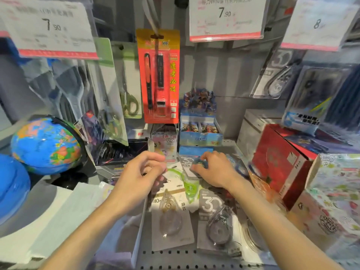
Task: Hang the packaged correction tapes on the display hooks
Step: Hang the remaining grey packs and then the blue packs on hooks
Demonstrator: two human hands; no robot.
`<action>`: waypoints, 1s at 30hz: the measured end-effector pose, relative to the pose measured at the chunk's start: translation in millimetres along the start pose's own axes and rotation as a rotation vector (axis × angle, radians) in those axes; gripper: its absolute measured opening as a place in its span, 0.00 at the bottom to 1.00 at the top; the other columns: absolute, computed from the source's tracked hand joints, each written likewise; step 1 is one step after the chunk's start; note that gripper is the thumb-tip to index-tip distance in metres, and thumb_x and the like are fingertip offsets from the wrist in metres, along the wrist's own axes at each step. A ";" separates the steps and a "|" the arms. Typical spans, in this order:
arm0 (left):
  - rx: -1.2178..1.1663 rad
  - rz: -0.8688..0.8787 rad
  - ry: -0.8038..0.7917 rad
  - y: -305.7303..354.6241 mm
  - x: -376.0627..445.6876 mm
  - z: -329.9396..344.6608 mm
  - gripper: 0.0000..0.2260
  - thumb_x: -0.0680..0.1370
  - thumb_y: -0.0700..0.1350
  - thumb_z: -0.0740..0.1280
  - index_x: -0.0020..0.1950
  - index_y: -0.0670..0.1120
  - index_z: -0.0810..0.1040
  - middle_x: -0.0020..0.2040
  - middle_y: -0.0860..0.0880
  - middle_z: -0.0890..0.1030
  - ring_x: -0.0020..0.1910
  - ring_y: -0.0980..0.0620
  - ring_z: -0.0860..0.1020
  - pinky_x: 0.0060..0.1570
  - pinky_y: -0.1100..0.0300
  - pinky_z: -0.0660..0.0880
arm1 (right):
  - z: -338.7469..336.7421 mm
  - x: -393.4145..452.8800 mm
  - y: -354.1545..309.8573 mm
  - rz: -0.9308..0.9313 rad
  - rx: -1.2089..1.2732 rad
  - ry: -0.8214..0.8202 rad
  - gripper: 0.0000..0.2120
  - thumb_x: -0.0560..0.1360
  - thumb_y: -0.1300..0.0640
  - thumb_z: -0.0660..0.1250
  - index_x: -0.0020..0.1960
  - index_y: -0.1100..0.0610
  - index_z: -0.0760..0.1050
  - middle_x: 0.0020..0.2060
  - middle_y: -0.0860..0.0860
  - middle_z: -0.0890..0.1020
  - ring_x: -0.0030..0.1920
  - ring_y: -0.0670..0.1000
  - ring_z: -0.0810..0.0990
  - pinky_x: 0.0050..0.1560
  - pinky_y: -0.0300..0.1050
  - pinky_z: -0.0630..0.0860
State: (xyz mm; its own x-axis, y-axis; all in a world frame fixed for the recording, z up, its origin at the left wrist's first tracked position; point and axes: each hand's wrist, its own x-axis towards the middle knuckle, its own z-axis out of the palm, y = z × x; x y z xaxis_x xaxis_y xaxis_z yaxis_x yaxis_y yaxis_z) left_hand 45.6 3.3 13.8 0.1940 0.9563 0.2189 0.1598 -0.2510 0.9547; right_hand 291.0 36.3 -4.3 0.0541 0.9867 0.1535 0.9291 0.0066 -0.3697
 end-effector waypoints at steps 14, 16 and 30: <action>-0.127 -0.167 -0.011 -14.4 4.3 2.2 0.04 0.81 0.35 0.67 0.54 0.42 0.80 0.40 0.44 0.87 0.32 0.56 0.82 0.32 0.63 0.79 | -3.4 -8.8 3.0 0.172 0.313 0.054 0.22 0.72 0.41 0.75 0.61 0.48 0.75 0.50 0.47 0.82 0.47 0.49 0.80 0.45 0.46 0.74; -0.169 -0.220 -0.044 -12.0 8.9 8.0 0.03 0.82 0.37 0.67 0.53 0.42 0.80 0.38 0.47 0.88 0.32 0.55 0.82 0.31 0.64 0.78 | -7.8 -16.0 3.1 0.148 0.419 0.071 0.23 0.72 0.41 0.75 0.63 0.48 0.75 0.55 0.47 0.82 0.52 0.48 0.80 0.48 0.45 0.74; -0.391 -0.226 -0.051 5.7 17.4 26.8 0.06 0.82 0.35 0.66 0.58 0.41 0.80 0.46 0.43 0.89 0.40 0.47 0.89 0.36 0.59 0.83 | -32.5 -59.2 -18.2 -0.055 0.756 0.085 0.22 0.71 0.43 0.78 0.64 0.42 0.78 0.59 0.39 0.83 0.58 0.35 0.82 0.52 0.27 0.76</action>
State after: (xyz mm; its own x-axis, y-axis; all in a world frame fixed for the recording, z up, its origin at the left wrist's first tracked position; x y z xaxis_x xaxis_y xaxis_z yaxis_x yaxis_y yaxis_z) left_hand 75.9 14.5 17.7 0.2454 0.9694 -0.0043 -0.1722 0.0480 0.9839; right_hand 282.8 -27.5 23.1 0.0709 0.9661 0.2484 0.4298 0.1951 -0.8816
